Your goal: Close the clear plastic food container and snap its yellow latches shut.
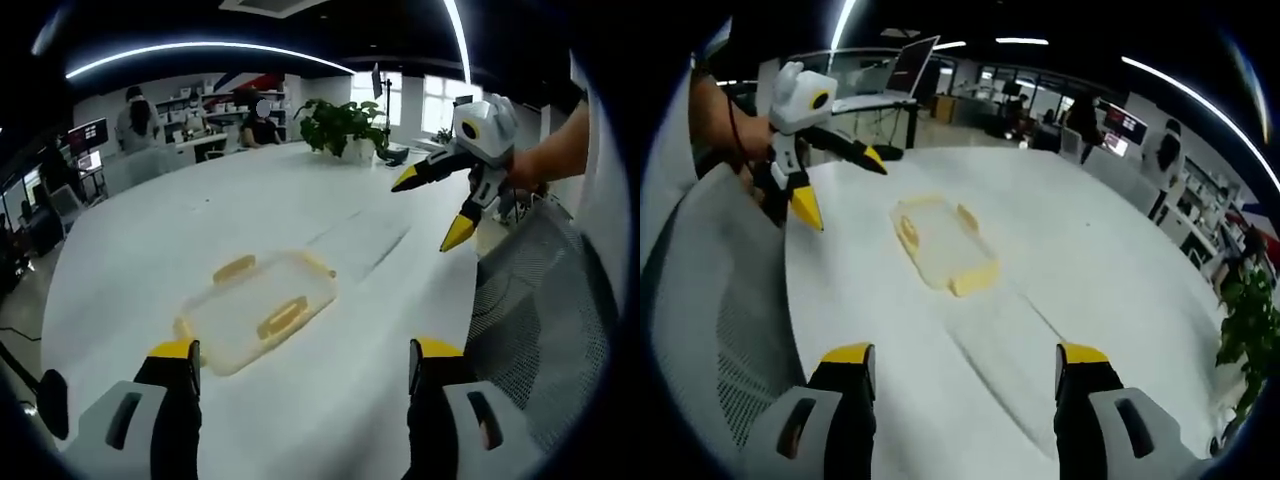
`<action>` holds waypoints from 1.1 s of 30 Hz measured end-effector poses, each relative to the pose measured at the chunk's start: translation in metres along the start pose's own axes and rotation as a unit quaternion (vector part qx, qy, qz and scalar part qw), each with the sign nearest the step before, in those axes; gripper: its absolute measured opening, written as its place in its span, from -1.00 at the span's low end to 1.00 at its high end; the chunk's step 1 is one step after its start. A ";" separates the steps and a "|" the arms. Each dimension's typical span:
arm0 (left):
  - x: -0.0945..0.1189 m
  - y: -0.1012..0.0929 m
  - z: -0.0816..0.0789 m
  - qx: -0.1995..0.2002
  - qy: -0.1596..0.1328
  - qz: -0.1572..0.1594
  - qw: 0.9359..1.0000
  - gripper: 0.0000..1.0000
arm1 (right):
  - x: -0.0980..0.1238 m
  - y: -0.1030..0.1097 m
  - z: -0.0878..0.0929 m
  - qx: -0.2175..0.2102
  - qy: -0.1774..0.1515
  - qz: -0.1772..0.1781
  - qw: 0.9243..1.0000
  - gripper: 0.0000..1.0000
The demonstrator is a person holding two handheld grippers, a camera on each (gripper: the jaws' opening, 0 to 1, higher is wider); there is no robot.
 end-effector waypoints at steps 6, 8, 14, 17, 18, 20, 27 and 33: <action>-0.001 0.005 0.003 -0.001 0.006 0.002 1.000 0.72 | -0.007 -0.002 -0.004 0.000 0.002 -0.005 1.000 0.46; -0.001 0.007 0.005 -0.001 0.007 0.003 1.000 0.72 | -0.009 -0.001 -0.007 -0.007 -0.002 -0.008 1.000 0.45; -0.002 0.014 0.009 0.000 0.012 0.003 1.000 0.72 | -0.017 0.000 -0.013 -0.002 -0.003 -0.012 1.000 0.45; -0.003 0.018 0.009 -0.004 0.015 0.005 1.000 0.71 | -0.020 0.000 -0.016 0.000 -0.004 -0.015 1.000 0.45; -0.003 0.019 0.008 -0.004 0.016 0.005 1.000 0.71 | -0.021 0.000 -0.017 0.001 -0.004 -0.016 1.000 0.45; -0.003 0.021 0.008 -0.005 0.017 0.006 1.000 0.71 | -0.023 0.000 -0.018 0.001 -0.005 -0.018 1.000 0.44; -0.007 0.027 0.010 -0.009 0.026 0.009 1.000 0.70 | -0.029 -0.002 -0.020 0.006 -0.006 -0.024 1.000 0.43; -0.009 0.032 0.010 -0.015 0.031 0.012 0.999 0.69 | -0.035 -0.004 -0.022 0.015 -0.004 -0.033 0.999 0.42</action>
Point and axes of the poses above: the point that each gripper's makers call its tool centre point, and the gripper's own axes: x roughly backward along the fingers, y roughly to its left, z roughly out of its underside, the point moved 3 cm from there along x, roughly backward along the fingers, and after that the axes turned 12 degrees about z, right-handed, at the moved point
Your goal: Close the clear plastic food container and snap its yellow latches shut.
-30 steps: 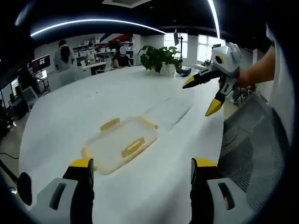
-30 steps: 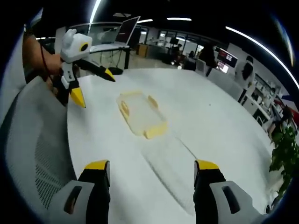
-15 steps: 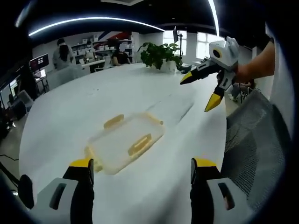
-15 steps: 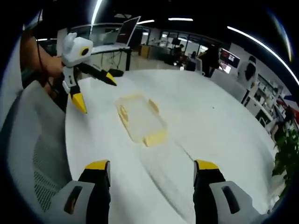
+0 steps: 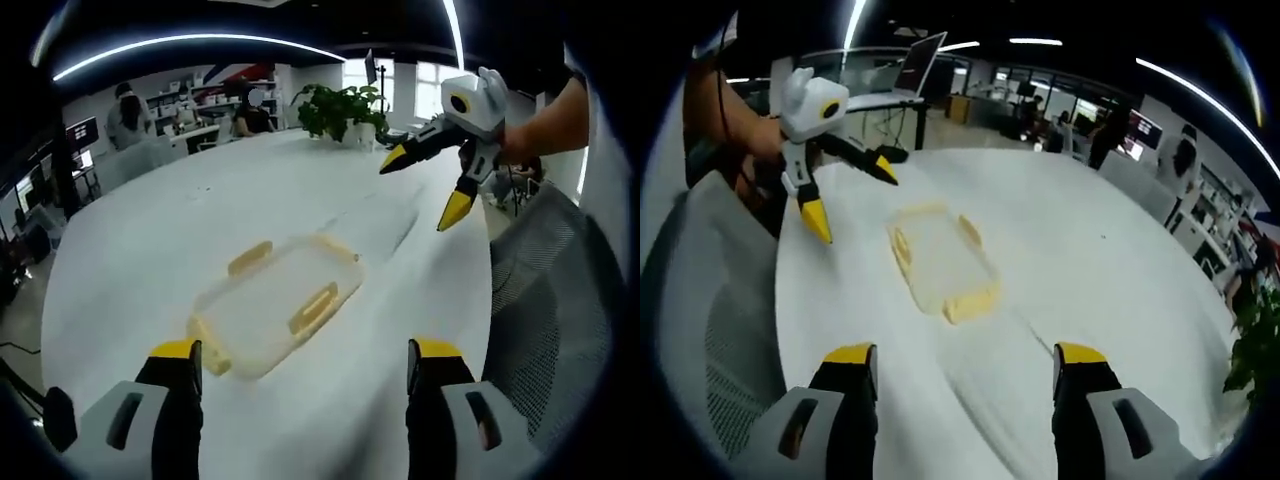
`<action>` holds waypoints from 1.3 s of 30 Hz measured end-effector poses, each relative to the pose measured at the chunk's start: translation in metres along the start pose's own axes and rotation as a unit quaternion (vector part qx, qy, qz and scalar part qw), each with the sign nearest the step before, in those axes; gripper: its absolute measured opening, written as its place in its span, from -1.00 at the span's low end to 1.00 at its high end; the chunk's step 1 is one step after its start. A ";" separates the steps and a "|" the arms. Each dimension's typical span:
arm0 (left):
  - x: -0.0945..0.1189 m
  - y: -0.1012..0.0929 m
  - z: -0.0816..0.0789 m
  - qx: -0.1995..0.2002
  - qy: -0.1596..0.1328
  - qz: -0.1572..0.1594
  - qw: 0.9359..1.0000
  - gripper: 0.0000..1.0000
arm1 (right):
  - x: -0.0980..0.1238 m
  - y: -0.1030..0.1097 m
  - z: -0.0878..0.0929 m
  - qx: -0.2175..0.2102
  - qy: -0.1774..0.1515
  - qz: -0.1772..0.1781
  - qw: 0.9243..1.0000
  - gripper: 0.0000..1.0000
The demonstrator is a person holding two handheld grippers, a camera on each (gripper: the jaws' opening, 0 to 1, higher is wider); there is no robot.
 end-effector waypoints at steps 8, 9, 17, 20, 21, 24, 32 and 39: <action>0.000 0.007 0.001 -0.008 0.008 0.003 1.000 0.67 | -0.010 -0.003 -0.006 0.006 -0.001 -0.013 1.000 0.41; 0.000 0.008 0.002 -0.008 0.008 0.003 1.000 0.67 | -0.011 -0.003 -0.007 0.007 -0.001 -0.014 1.000 0.41; -0.003 0.014 0.006 -0.020 0.023 0.011 0.999 0.66 | -0.022 -0.004 -0.011 0.027 0.003 -0.022 0.999 0.37; -0.004 0.016 0.007 -0.021 0.024 0.013 0.999 0.65 | -0.025 -0.004 -0.014 0.028 0.002 -0.027 0.999 0.37; -0.005 0.017 0.007 -0.023 0.025 0.014 0.999 0.65 | -0.026 -0.004 -0.015 0.032 0.002 -0.029 0.999 0.37; -0.006 0.019 0.008 -0.025 0.030 0.017 0.999 0.64 | -0.029 -0.003 -0.016 0.045 0.003 -0.034 0.998 0.37; -0.008 0.024 0.006 -0.036 0.036 0.022 0.998 0.63 | -0.038 -0.006 -0.021 0.050 0.004 -0.037 0.998 0.36; -0.009 0.029 0.010 -0.047 0.049 0.026 0.997 0.61 | -0.044 -0.006 -0.022 0.064 0.008 -0.044 0.997 0.36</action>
Point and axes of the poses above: the point that each gripper's makers call its tool centre point, and the gripper's own axes: x roughly backward along the fingers, y roughly to its left, z roughly out of its underside, the point moved 3 cm from there along x, roughly backward along the fingers, and after that the axes turned 12 degrees about z, right-handed, at the moved point
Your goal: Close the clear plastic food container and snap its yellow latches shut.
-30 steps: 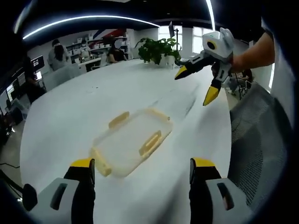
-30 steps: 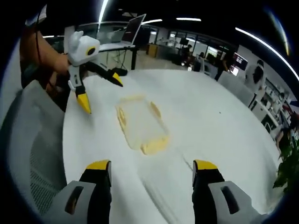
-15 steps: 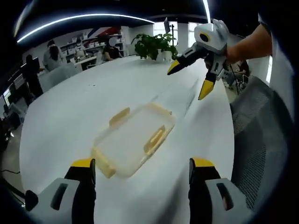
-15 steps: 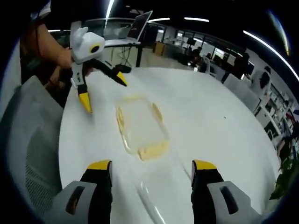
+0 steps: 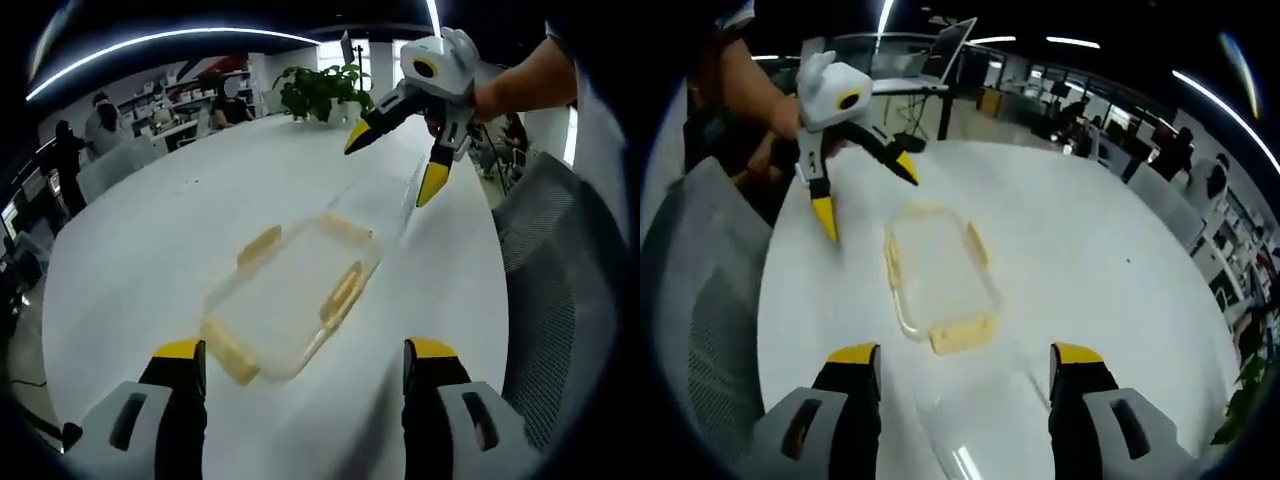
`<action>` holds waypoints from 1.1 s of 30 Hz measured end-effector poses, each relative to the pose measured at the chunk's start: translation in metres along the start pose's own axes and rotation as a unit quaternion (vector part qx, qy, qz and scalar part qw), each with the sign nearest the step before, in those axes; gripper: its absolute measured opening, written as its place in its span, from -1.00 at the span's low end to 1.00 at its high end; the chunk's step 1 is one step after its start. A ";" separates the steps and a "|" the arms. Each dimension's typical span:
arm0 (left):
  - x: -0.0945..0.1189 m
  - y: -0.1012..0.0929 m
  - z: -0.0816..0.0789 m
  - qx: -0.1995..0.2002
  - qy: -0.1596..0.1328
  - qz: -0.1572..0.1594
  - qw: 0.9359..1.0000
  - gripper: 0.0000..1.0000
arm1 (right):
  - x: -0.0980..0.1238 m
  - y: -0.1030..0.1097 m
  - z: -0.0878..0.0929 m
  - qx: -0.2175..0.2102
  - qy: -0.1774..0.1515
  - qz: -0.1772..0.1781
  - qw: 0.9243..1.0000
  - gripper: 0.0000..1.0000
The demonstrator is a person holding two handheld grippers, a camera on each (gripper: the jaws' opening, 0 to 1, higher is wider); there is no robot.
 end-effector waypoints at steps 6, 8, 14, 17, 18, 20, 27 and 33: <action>0.001 0.008 0.000 0.006 -0.002 -0.002 1.000 0.60 | -0.007 0.002 -0.004 0.012 0.002 -0.007 1.000 0.35; 0.001 0.010 0.001 0.006 0.001 -0.001 1.000 0.60 | -0.010 0.003 -0.006 0.018 0.002 -0.012 1.000 0.35; 0.000 0.013 0.005 -0.003 0.011 0.003 1.000 0.59 | -0.018 0.002 -0.011 0.034 0.004 -0.022 0.999 0.35; -0.001 0.015 0.007 -0.007 0.018 0.006 1.000 0.59 | -0.021 0.001 -0.013 0.037 0.004 -0.025 0.999 0.35; -0.002 0.015 0.008 -0.012 0.021 0.007 1.000 0.59 | -0.022 0.001 -0.012 0.039 0.005 -0.026 0.999 0.34; -0.003 0.016 0.009 -0.015 0.025 0.009 1.000 0.58 | -0.024 0.001 -0.012 0.041 0.007 -0.029 0.999 0.34; -0.003 0.024 0.013 -0.033 0.042 0.013 0.999 0.58 | -0.029 0.003 -0.008 0.055 0.018 -0.038 0.998 0.32; -0.001 0.031 0.016 -0.031 0.047 0.016 0.998 0.53 | -0.033 0.004 -0.008 0.057 0.020 -0.046 0.997 0.31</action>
Point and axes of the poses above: the point that each gripper's makers call its tool centre point, and the gripper's own axes: x roughly backward along the fingers, y roughly to its left, z roughly out of its underside, the point moved 3 cm from there along x, roughly backward along the fingers, and after that the axes turned 12 degrees about z, right-handed, at the moved point
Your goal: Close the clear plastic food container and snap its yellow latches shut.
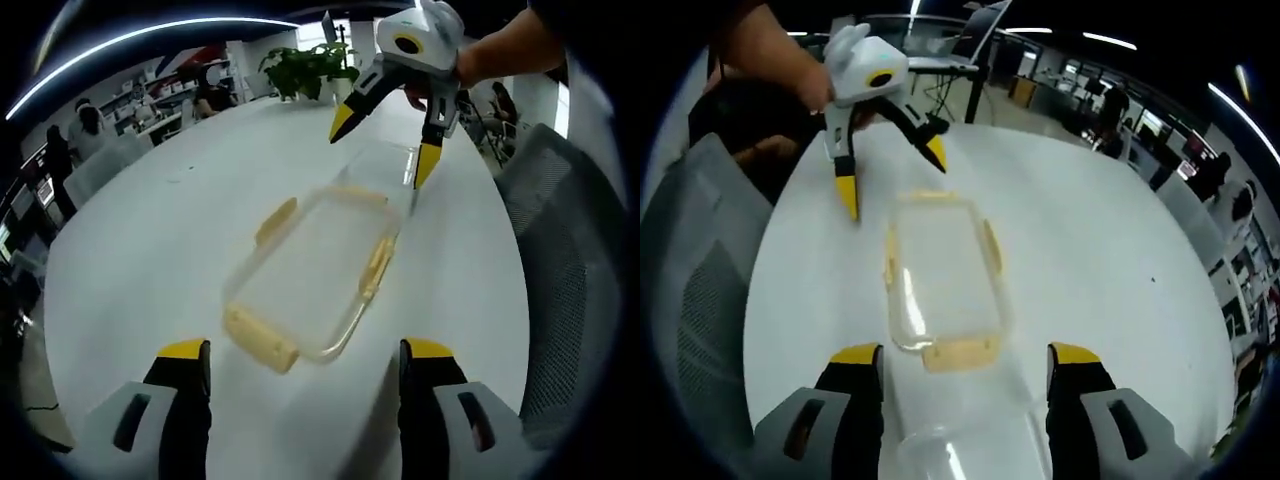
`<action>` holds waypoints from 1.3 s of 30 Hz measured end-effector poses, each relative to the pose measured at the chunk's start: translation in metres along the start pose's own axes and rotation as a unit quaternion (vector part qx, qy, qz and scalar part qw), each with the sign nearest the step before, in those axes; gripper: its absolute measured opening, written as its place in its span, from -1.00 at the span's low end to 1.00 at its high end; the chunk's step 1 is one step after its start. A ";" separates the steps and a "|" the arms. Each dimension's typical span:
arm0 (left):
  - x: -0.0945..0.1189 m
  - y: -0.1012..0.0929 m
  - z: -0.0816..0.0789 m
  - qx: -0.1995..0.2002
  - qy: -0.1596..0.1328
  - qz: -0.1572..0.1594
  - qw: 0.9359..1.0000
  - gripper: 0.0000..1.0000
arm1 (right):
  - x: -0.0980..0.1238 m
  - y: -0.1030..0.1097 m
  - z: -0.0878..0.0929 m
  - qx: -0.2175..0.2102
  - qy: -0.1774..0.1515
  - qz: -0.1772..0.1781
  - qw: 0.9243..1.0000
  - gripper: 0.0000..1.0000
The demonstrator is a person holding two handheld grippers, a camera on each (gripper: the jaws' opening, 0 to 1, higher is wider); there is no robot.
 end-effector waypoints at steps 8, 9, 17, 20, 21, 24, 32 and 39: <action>-0.004 0.004 0.003 -0.026 0.022 0.011 0.999 0.50 | -0.007 0.003 0.001 0.023 0.014 -0.021 0.999 0.28; -0.004 0.004 0.003 -0.029 0.024 0.013 0.999 0.50 | -0.008 0.004 0.001 0.025 0.014 -0.023 0.999 0.28; -0.008 0.007 0.003 -0.058 0.046 0.030 0.997 0.49 | -0.012 0.006 0.004 0.035 0.026 -0.037 0.998 0.26; -0.009 0.010 0.001 -0.069 0.051 0.034 0.996 0.49 | -0.014 0.007 0.005 0.039 0.031 -0.044 0.998 0.24; -0.009 0.012 0.001 -0.074 0.055 0.034 0.995 0.48 | -0.016 0.008 0.006 0.040 0.034 -0.046 0.998 0.23; -0.010 0.015 0.000 -0.083 0.059 0.039 0.994 0.47 | -0.019 0.009 0.007 0.044 0.039 -0.054 0.997 0.23; -0.014 0.022 -0.003 -0.098 0.070 0.063 0.991 0.46 | -0.025 0.011 0.010 0.054 0.055 -0.071 0.994 0.20; -0.016 0.026 -0.005 -0.108 0.079 0.084 0.987 0.43 | -0.028 0.012 0.014 0.049 0.070 -0.084 0.993 0.19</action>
Point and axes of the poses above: the point that each gripper's makers call its tool centre point, and the gripper's own axes: x roughly backward along the fingers, y roughly to its left, z roughly out of its underside, the point moved 3 cm from there along x, roughly backward along the fingers, and after that the axes turned 12 degrees about z, right-handed, at the moved point
